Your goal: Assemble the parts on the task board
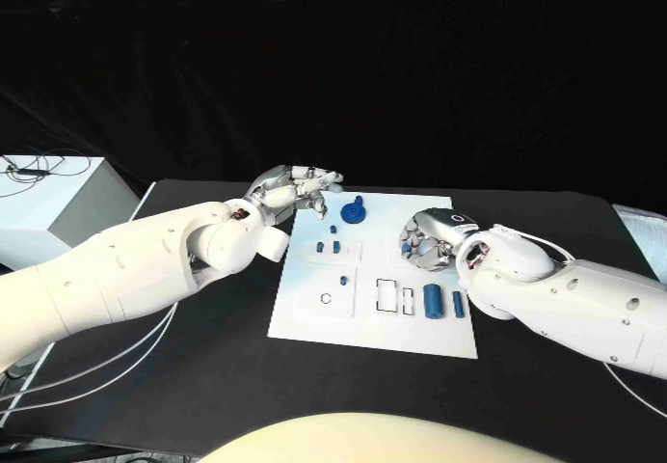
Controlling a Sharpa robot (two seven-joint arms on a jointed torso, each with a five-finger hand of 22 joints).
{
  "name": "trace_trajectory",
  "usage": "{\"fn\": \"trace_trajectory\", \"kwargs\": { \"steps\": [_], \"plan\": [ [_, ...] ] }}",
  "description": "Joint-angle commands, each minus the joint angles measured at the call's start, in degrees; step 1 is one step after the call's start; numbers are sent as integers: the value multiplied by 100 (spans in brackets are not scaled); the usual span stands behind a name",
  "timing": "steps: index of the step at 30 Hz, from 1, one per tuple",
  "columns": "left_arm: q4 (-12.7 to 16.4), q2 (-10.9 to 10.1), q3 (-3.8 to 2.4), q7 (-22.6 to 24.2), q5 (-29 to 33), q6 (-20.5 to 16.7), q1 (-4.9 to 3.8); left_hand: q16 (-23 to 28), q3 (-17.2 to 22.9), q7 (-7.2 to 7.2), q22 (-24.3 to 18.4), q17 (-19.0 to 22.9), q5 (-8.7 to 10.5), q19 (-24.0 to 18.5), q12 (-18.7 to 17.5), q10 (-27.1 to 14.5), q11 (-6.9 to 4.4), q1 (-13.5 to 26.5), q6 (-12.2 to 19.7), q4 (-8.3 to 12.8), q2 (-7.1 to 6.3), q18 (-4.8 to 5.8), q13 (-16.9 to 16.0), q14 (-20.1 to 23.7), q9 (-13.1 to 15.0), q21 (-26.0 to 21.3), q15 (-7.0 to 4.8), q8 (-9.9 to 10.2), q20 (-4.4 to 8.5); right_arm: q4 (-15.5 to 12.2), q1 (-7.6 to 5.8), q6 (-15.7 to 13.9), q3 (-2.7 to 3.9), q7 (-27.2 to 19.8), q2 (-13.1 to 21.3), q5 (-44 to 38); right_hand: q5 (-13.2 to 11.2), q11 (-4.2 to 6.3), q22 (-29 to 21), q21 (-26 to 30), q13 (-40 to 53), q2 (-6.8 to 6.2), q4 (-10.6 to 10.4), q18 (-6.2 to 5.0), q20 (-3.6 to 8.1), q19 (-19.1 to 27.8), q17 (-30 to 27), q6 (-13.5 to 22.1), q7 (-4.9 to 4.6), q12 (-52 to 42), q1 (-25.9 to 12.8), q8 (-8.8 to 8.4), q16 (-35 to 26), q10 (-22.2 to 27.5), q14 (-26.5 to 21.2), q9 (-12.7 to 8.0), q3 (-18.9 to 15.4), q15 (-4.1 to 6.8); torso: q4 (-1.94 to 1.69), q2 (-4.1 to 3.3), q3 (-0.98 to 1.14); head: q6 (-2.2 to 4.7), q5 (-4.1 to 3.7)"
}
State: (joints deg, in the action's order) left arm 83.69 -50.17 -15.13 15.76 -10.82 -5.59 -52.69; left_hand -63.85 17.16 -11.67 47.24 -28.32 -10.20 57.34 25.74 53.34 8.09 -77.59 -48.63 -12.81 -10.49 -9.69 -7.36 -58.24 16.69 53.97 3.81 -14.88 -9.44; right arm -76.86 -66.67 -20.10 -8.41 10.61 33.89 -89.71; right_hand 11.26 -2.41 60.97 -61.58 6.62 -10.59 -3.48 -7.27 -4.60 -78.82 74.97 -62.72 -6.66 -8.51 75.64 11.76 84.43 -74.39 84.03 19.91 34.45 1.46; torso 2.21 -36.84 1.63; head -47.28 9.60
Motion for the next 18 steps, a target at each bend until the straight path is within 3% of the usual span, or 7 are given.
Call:
{"fn": "trace_trajectory", "kwargs": {
  "steps": [1,11,18],
  "plan": [
    [13,4,-5,11,39,111,0,20,-15,-4,8,-9,27,29,-3,-41,-14,-33,28,-23,26,-33,-9,40,0,33,12,-20,12,-45,6,-414,3,-33,8,279,-25,-7,5,-16,12,212,22,92,52,3,14,-26,28,55,73,158,30,-47,320,184,80,36,-1,-3,3,-4,8],
    [-2,1,-5,-3,39,124,0,19,-16,-4,5,-10,29,27,-1,-45,-14,-41,31,-25,31,-34,-10,39,0,30,12,-21,11,-144,8,-550,18,18,157,599,-44,-7,16,-16,30,245,66,94,59,4,14,3,22,83,94,193,31,-68,320,234,147,38,7,6,-1,3,29],
    [-32,-4,-5,-6,39,119,0,19,-16,-4,5,-10,29,27,-1,-45,-14,-41,31,-25,31,-34,-10,39,0,30,12,-21,11,-564,-47,-573,79,19,412,729,-49,-9,19,-16,33,240,82,94,60,5,8,9,19,93,96,202,29,-67,318,247,158,38,15,9,-2,17,48]
  ]
}}
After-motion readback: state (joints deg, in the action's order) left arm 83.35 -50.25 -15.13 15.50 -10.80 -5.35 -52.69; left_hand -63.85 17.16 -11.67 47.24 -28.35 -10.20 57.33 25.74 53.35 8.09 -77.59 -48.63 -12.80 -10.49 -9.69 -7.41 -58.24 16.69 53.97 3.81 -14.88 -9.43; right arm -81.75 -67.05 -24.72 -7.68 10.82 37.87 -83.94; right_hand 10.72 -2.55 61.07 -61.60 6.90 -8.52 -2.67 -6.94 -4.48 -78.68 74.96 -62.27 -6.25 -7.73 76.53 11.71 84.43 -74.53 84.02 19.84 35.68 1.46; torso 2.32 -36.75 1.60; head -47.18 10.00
